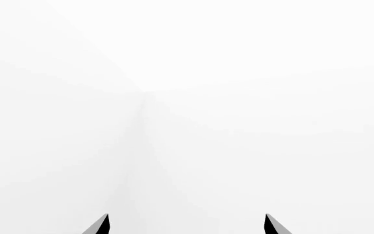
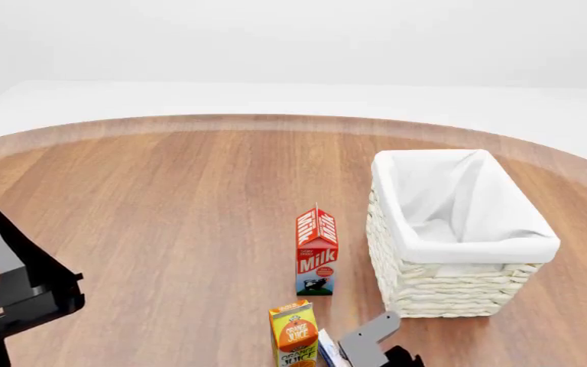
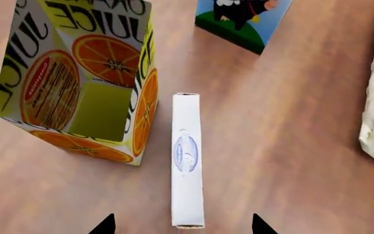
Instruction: Pick up the cream cheese box and the butter, and put them in the basket.
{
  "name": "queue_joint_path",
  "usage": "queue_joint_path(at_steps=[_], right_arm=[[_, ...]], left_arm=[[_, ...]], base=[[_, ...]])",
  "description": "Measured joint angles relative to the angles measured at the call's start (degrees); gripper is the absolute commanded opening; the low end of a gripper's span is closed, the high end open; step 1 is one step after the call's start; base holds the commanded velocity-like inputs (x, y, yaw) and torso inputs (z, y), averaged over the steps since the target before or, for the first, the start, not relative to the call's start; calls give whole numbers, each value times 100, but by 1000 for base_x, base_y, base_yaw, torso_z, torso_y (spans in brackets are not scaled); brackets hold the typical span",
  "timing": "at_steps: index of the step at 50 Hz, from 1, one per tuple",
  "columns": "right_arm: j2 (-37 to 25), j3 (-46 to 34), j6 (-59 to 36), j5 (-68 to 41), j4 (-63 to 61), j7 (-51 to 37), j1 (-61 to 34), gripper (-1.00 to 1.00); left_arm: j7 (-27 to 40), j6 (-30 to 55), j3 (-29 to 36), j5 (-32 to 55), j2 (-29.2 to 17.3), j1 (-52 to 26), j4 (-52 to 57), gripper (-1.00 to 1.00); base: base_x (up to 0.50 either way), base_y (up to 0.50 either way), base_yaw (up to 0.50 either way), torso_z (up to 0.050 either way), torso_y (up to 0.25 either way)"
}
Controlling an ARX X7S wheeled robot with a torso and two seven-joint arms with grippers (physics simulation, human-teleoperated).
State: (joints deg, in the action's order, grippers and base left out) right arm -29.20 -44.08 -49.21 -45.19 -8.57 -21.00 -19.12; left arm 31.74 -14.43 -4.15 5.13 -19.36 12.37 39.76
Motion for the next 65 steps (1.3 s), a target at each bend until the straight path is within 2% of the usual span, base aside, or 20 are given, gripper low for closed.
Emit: queue_joint_path(at_steps=[45,46,65], right_arm=[[134,-80,408,224,634,189,-13,100],[136,-90,419,237,645,198,-18,-100],[31,-746,770,963,607,304,-162,-100]], left_arm=[[63,-83,98,-48,-47,-9,-149,100],[65,-82,99,-48,-48,-10,-151,100],[91,-73,141,-61,-71,-31,-186,100]], base=[[0,0,0,0,0],[0,0,0,0,0],[0,0,0,0,0]])
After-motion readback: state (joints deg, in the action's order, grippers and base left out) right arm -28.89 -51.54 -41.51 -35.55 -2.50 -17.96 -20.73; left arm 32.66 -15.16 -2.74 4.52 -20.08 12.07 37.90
